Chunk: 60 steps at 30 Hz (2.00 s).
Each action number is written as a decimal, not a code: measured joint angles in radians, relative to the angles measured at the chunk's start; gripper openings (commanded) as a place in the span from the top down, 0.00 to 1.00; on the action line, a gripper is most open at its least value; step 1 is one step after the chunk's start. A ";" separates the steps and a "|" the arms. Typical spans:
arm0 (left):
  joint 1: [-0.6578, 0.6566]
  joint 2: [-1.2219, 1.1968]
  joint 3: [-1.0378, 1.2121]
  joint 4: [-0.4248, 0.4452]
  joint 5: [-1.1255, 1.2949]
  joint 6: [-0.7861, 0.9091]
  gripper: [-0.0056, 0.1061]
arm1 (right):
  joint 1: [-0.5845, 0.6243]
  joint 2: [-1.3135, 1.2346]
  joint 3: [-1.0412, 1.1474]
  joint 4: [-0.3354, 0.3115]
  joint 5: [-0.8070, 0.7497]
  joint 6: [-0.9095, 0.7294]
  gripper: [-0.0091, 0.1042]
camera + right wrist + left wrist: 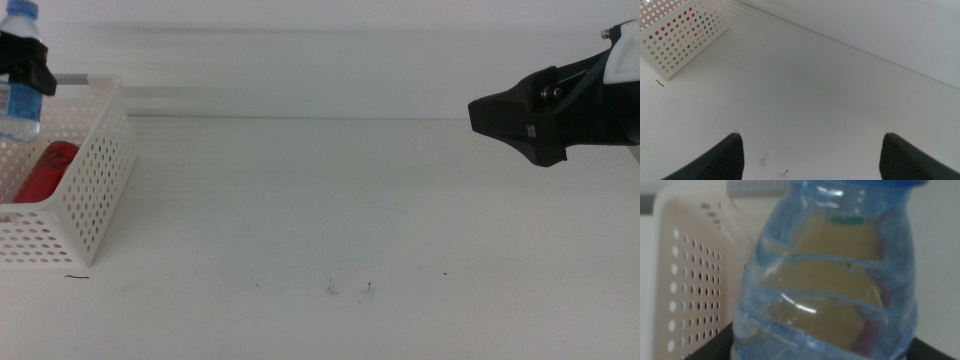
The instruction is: Use arms to grab the bottles and put them into the dustbin to the left of the table.
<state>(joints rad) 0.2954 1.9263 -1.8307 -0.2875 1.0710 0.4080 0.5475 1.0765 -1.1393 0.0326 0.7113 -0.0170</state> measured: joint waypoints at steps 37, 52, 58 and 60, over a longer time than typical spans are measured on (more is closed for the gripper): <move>-0.216 -0.183 -0.010 0.125 0.136 -0.154 0.11 | 0.000 0.000 0.000 0.000 0.000 0.000 0.17; -0.631 -0.567 0.183 -0.073 -0.093 0.000 0.11 | 0.000 0.000 0.000 0.000 0.000 0.000 0.17; -0.699 -0.769 0.497 -0.117 -0.319 0.039 0.11 | 0.000 0.000 0.000 0.000 0.000 0.000 0.17; -0.706 -0.835 0.576 -0.121 -0.371 0.032 0.11 | 0.000 0.000 0.000 0.000 0.000 0.000 0.17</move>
<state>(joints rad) -0.4107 1.0913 -1.2550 -0.4080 0.6998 0.4400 0.5475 1.0765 -1.1393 0.0326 0.7113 -0.0170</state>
